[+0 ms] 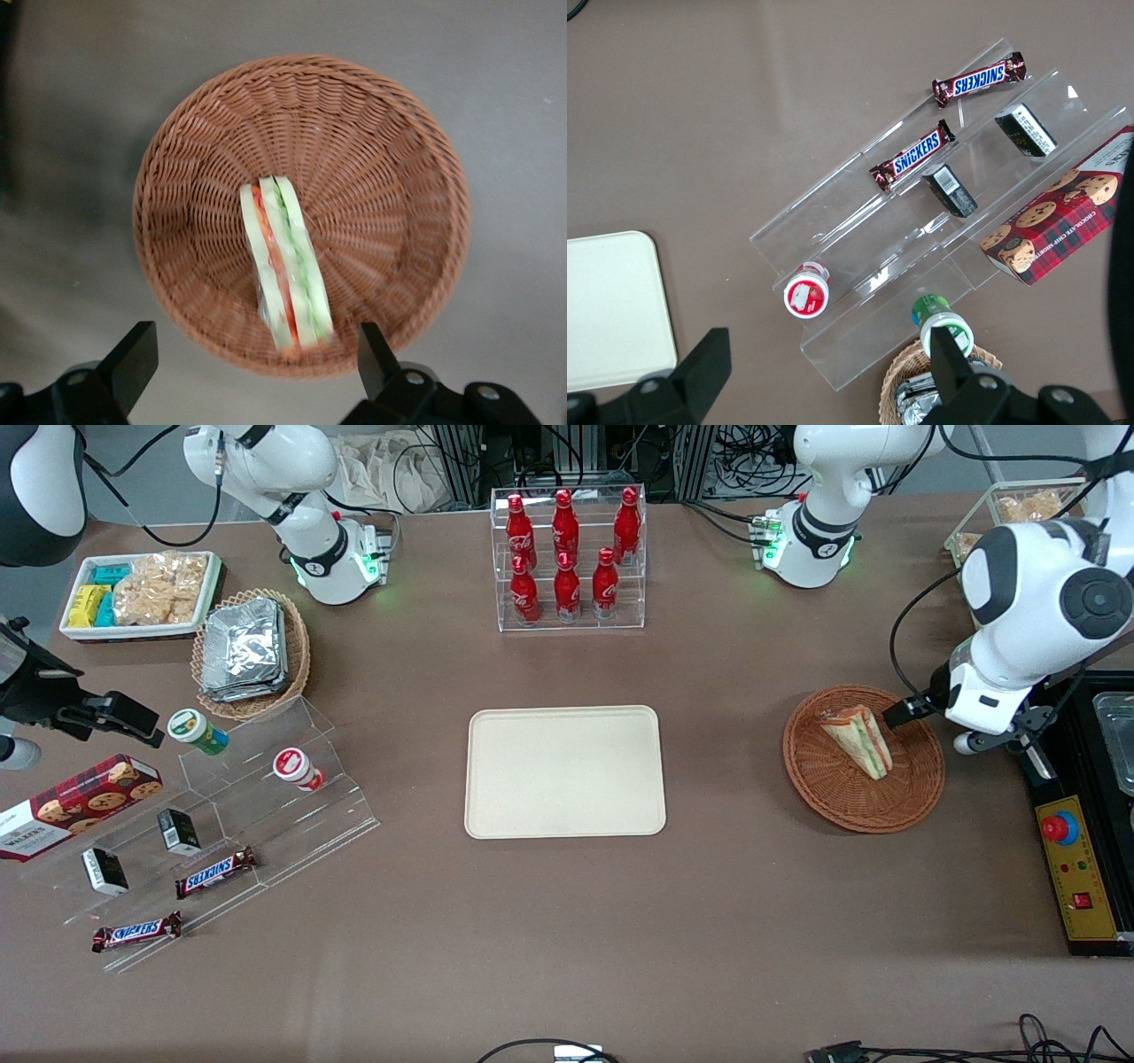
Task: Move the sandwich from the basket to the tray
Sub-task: 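Lower the left gripper and close it on the wrapped sandwich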
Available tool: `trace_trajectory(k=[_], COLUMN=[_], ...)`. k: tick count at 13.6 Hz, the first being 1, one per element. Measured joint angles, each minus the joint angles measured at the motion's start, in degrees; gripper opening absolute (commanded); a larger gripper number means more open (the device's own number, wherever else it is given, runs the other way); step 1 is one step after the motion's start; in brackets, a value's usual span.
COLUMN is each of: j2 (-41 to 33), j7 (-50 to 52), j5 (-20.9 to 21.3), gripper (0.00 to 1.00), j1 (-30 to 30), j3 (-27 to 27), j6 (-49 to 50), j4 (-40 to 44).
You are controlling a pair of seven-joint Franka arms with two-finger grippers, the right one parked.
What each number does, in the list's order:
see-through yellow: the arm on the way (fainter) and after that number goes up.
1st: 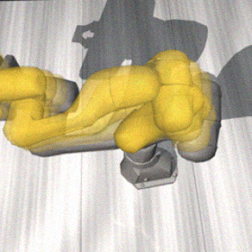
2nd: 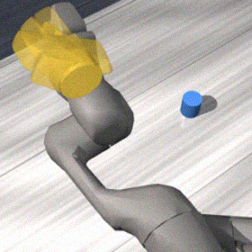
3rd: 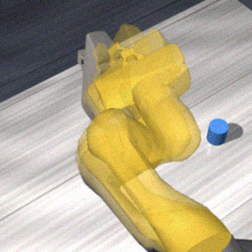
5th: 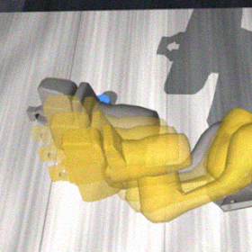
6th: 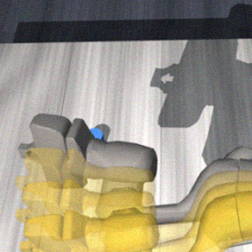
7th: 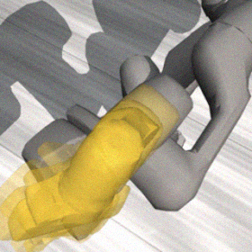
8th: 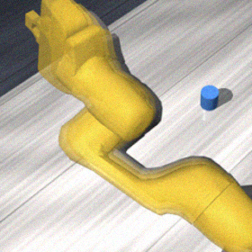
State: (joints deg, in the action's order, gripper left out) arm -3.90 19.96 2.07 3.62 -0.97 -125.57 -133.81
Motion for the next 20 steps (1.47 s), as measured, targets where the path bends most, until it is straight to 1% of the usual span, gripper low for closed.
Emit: trace_trajectory(k=[3, 7, 10, 14, 15, 16, 17, 18, 19, 20], j2=[3.9, 10.4, 13.3, 14.9, 15.1, 15.2, 15.3, 15.2, 15.2, 15.2], j7=[3.0, 4.7, 7.2, 9.4, 10.0, 10.8, 11.6, 12.2, 12.6, 12.7], j5=[0.0, 0.0, -0.1, -0.2, -0.2, -0.2, -0.2, -0.2, -0.2, -0.2], gripper=[0.99, 0.99, 0.97, 0.94, 0.87, 0.68, 0.40, 0.21, 0.12, 0.10], j1=[-0.1, -0.2, -0.3, -0.5, -0.6, -0.8, -1.2, -1.7, -2.1, -2.3], j3=[0.2, 0.2, 0.0, -0.2, -0.2, -0.2, -0.2, -0.3, -0.3, -0.3], j6=[-10.5, -19.9, -21.9, -23.0, -23.2, -23.3, -23.3, -23.3, -23.3, -23.3], j4=[-4.8, -6.4, -6.4, -6.5, -6.6, -6.8, -7.0, -7.2, -7.2, -7.3])
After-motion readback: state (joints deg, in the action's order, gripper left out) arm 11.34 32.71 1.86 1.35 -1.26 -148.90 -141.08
